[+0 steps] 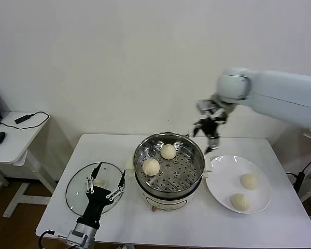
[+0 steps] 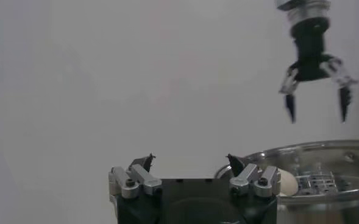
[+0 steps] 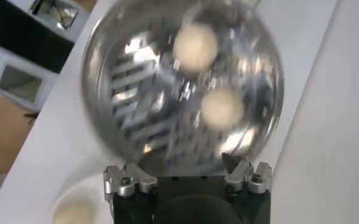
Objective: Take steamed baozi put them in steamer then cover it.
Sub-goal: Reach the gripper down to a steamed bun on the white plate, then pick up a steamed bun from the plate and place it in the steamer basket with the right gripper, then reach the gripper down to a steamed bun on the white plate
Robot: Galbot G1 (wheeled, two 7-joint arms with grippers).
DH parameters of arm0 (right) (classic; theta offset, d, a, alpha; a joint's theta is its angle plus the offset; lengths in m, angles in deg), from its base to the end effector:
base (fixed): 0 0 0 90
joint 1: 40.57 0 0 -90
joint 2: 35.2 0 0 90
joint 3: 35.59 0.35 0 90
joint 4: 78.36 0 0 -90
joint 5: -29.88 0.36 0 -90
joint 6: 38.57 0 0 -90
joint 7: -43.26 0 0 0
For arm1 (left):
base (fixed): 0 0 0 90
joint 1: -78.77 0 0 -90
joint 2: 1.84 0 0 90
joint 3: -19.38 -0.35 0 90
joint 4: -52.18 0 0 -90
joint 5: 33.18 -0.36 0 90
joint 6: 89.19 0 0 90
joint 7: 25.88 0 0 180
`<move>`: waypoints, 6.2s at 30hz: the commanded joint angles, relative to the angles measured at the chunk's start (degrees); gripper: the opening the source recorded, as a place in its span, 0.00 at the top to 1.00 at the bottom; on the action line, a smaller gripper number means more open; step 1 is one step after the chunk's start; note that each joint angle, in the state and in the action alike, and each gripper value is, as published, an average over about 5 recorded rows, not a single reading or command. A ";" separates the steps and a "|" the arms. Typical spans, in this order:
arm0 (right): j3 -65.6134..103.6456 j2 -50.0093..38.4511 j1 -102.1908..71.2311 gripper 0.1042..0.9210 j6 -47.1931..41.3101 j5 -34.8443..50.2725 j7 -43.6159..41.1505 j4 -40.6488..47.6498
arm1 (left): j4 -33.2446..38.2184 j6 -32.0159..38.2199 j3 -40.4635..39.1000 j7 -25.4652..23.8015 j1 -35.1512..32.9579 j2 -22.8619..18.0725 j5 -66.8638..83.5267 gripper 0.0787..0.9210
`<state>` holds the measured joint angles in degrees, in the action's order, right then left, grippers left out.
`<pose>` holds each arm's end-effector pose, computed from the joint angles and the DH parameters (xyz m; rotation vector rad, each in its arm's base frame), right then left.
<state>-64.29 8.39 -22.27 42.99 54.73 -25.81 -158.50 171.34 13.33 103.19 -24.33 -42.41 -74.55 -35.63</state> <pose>0.5369 -0.0836 -0.0018 1.5050 -1.2316 1.4453 0.1759 0.0195 -0.3131 0.3624 2.9292 0.3243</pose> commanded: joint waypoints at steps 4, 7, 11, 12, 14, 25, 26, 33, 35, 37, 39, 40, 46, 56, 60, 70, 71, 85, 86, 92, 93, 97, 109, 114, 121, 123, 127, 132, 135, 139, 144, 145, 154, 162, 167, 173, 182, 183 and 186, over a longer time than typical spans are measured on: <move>11.60 -19.47 -22.56 0.12 5.60 -13.44 -1.89 1.07 | -0.04 -0.11 0.33 -0.02 -0.10 -0.08 -0.07 0.12; 17.00 -19.76 -29.60 0.12 5.37 -15.42 -1.46 2.05 | -0.16 -0.13 0.38 -0.02 -0.18 -0.22 -0.12 0.12; 22.79 -19.24 -36.84 0.12 4.78 -16.10 -1.17 2.67 | -0.28 -0.21 0.41 -0.01 -0.21 -0.34 -0.19 0.12; 23.67 -19.04 -38.10 0.12 4.65 -16.14 -1.21 2.73 | -0.31 -0.23 0.42 0.00 -0.20 -0.37 -0.21 0.12; 24.96 -18.56 -39.97 0.12 4.47 -16.18 -1.25 2.98 | -0.38 -0.27 0.42 0.00 -0.17 -0.43 -0.25 0.12; 27.04 -16.69 -43.88 0.12 3.99 -16.17 -0.05 4.62 | -0.82 -0.13 0.68 -0.01 -0.28 -0.62 -0.36 0.12; 27.15 -16.57 -44.06 0.12 3.97 -16.15 0.15 4.77 | -0.83 -0.11 0.67 0.00 -0.29 -0.63 -0.36 0.12; 27.35 -15.79 -44.45 0.12 3.75 -15.90 2.01 5.70 | -0.87 -0.07 0.78 0.04 -0.38 -0.65 -0.39 0.12; 27.33 -15.63 -44.43 0.12 3.66 -15.75 2.28 5.91 | -0.94 -0.05 0.86 0.07 -0.35 -0.63 -0.39 0.12; 27.36 -15.43 -44.42 0.12 3.61 -15.61 2.41 6.19 | -1.03 -0.03 0.86 0.12 -0.28 -0.62 -0.39 0.12; 27.37 -15.22 -44.42 0.12 3.58 -15.65 2.51 6.44 | -1.07 -0.04 0.82 0.20 -0.18 -0.63 -0.39 0.12; 27.36 -15.14 -44.43 0.12 3.56 -15.66 2.55 6.54 | -1.06 -0.07 0.80 0.23 -0.12 -0.63 -0.39 0.12; 27.54 -14.46 -44.68 0.14 3.45 -15.54 2.95 7.38 | -1.04 -0.23 0.73 0.29 0.03 -0.68 -0.39 0.12; 27.43 -14.49 -43.43 0.25 3.26 -14.60 3.33 6.93 | -0.86 -0.20 0.64 0.30 0.02 -0.73 -0.42 0.12; 26.24 -14.94 -39.14 0.27 3.53 -13.80 2.22 6.27 | -0.87 -0.22 0.34 0.31 0.18 -0.73 -0.57 0.12; 6.12 -8.08 -3.64 0.30 18.03 -9.55 -0.09 2.59 | -0.73 -0.20 -0.43 0.36 0.62 -0.50 -0.69 0.12; 5.12 -6.63 -1.10 0.30 20.66 -9.63 -0.17 2.30 | -0.71 -0.18 -0.52 0.36 0.63 -0.51 -0.70 0.12; 4.83 6.25 3.42 0.31 38.29 -20.35 6.23 -13.03 | 0.13 -0.09 -0.42 0.43 0.24 -0.46 -0.77 0.12; 5.60 6.87 1.97 0.31 39.08 -21.74 7.08 -14.01 | 0.21 -0.10 -0.44 0.44 0.19 -0.46 -0.77 0.12; 8.60 10.09 -4.35 0.32 43.42 -29.44 9.64 -16.83 | 0.48 -0.05 -0.11 0.49 -0.16 -0.33 -0.74 0.12; 8.87 10.37 -5.24 0.32 44.01 -30.46 9.80 -16.96 | 0.50 -0.04 0.00 0.50 -0.22 -0.30 -0.73 0.12; 9.57 11.06 -8.60 0.32 46.58 -34.10 10.41 -17.10 | 0.51 0.01 0.26 0.52 -0.34 -0.21 -0.71 0.12; 12.49 12.51 -17.36 0.32 50.08 -40.60 10.72 -14.58 | 0.47 0.25 0.35 0.61 -0.52 -0.23 -0.64 0.12; 12.99 12.86 -19.33 0.31 50.22 -41.97 9.98 -13.15 | 0.25 0.51 0.57 0.64 -0.60 -0.17 -0.52 0.12; 13.22 13.25 -19.96 0.29 49.84 -42.34 9.89 -12.59 | 0.17 0.64 0.59 0.72 -0.47 -0.36 -0.46 0.12; 13.40 13.32 -20.15 0.28 49.72 -42.53 10.14 -12.37 | 0.17 0.63 0.58 0.77 -0.43 -0.43 -0.46 0.12; 13.91 13.14 -20.03 0.18 49.27 -42.83 10.12 -12.25 | 0.08 0.67 0.66 0.83 -0.42 -0.44 -0.46 0.12; 14.80 11.71 -17.40 0.12 46.10 -36.87 8.54 -12.28 | -0.06 0.62 0.75 1.06 -0.33 -0.43 -0.43 0.12; 15.88 9.48 -13.87 0.12 41.72 -29.58 5.70 -11.81 | 0.01 0.57 0.76 1.09 -0.28 -0.43 -0.40 0.12; 16.55 5.07 -7.36 0.12 33.59 -17.99 0.74 -8.69 | 0.01 0.62 0.69 1.04 -0.20 -0.40 -0.39 0.12; 14.56 -2.50 -2.41 0.12 18.02 -3.90 -4.82 -1.14 | 0.02 0.79 0.27 0.94 -0.13 -0.42 -0.41 0.12; 14.21 -3.83 -2.41 0.12 15.54 -2.43 -5.26 0.79 | 0.05 0.79 0.13 0.93 -0.10 -0.41 -0.43 0.12; 18.09 -13.03 -12.70 0.12 7.96 -2.41 -5.56 15.79 | 0.28 0.44 -0.26 1.00 0.12 -0.13 -0.49 0.12; 27.62 -16.16 -30.30 0.12 10.49 -10.57 -2.32 22.59 | 0.00 0.56 0.23 0.98 0.11 0.01 -0.42 0.12; 33.93 -15.71 -40.66 0.12 12.29 -17.19 -0.64 24.89 | 0.03 0.50 0.39 0.96 0.10 -0.07 -0.42 0.12; 35.13 -13.65 -44.80 0.12 11.77 -17.93 3.05 25.83 | -0.06 0.43 0.28 0.97 0.12 -0.37 -0.43 0.12; 33.45 -9.66 -44.83 0.12 8.77 -17.19 7.15 27.41 | -0.16 0.82 0.84 1.05 -0.23 -0.48 -0.40 0.12; 33.27 -9.32 -44.80 0.12 8.68 -17.18 7.01 27.62 | -0.16 0.86 0.92 1.06 -0.27 -0.46 -0.38 0.12; 33.04 -8.54 -44.79 0.12 8.62 -17.32 6.61 28.25 | -0.22 0.95 1.13 1.05 -0.34 -0.40 -0.29 0.12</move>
<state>-32.45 -2.03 -62.96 53.23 38.62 -21.44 -132.96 171.19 14.19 104.17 -23.28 -42.72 -75.02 -36.02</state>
